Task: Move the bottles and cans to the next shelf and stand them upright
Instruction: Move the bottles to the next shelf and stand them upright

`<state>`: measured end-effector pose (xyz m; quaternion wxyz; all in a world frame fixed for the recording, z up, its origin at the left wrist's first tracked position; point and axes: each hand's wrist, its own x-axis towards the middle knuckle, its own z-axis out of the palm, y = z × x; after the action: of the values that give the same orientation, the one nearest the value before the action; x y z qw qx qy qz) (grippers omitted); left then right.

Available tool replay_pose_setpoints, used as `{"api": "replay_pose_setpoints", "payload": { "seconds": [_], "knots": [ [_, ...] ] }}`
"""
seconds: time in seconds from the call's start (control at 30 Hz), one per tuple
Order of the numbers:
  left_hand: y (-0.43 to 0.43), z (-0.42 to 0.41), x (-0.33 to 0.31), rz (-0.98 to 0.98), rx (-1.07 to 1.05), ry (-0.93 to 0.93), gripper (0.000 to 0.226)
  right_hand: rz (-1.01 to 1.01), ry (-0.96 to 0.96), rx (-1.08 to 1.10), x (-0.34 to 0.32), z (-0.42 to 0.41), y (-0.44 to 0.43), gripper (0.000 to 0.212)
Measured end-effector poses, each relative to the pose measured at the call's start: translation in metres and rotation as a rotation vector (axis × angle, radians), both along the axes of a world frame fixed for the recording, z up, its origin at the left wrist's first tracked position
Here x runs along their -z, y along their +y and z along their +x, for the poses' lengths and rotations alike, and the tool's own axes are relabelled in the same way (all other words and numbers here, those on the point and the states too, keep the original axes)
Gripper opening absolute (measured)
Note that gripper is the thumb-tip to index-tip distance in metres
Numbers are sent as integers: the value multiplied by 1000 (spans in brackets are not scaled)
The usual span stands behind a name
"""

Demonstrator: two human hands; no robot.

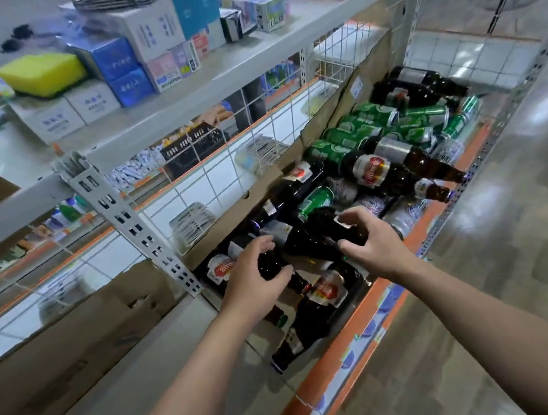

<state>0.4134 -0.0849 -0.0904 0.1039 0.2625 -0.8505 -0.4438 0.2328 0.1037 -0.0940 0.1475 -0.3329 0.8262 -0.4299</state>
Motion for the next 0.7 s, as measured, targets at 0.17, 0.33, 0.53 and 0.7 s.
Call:
{"api": "replay_pose_setpoints", "payload": {
  "seconds": [0.17,0.33,0.53,0.7],
  "knots": [
    [13,-42,-5,-47,95,48,57,-56,25,102,-12,-25,20,41],
    [45,-113,-19,-61,174,105,61,-128,62,170,-33,-98,54,35],
    [81,-218,-15,-94,120,147,59,-80,64,62,-24,-223,78,38],
    [88,-273,-13,-417,290,-38,81,178,335,-282,-27,-311,85,68]
  ]
}}
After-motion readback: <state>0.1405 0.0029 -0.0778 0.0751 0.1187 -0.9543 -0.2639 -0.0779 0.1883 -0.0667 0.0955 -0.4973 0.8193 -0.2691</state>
